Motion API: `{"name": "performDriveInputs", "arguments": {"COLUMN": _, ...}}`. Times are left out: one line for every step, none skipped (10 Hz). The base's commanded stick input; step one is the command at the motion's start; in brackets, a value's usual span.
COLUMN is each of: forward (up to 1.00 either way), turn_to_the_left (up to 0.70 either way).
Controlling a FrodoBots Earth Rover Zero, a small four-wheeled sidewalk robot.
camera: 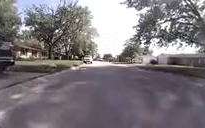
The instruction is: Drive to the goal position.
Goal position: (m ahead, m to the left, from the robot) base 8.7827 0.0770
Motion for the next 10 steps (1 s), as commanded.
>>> {"name": "performDriveInputs", "arguments": {"forward": 0.95, "turn_to_the_left": 0.0}}
{"name": "performDriveInputs", "arguments": {"forward": 0.76, "turn_to_the_left": 0.0}}
{"name": "performDriveInputs", "arguments": {"forward": 0.58, "turn_to_the_left": 0.0}}
{"name": "performDriveInputs", "arguments": {"forward": 0.39, "turn_to_the_left": 0.0}}
{"name": "performDriveInputs", "arguments": {"forward": 0.25, "turn_to_the_left": 0.0}}
{"name": "performDriveInputs", "arguments": {"forward": 0.25, "turn_to_the_left": 0.0}}
{"name": "performDriveInputs", "arguments": {"forward": 0.36, "turn_to_the_left": 0.0}}
{"name": "performDriveInputs", "arguments": {"forward": 0.69, "turn_to_the_left": 0.0}}
{"name": "performDriveInputs", "arguments": {"forward": 0.97, "turn_to_the_left": 0.0}}
{"name": "performDriveInputs", "arguments": {"forward": 1.0, "turn_to_the_left": 0.0}}
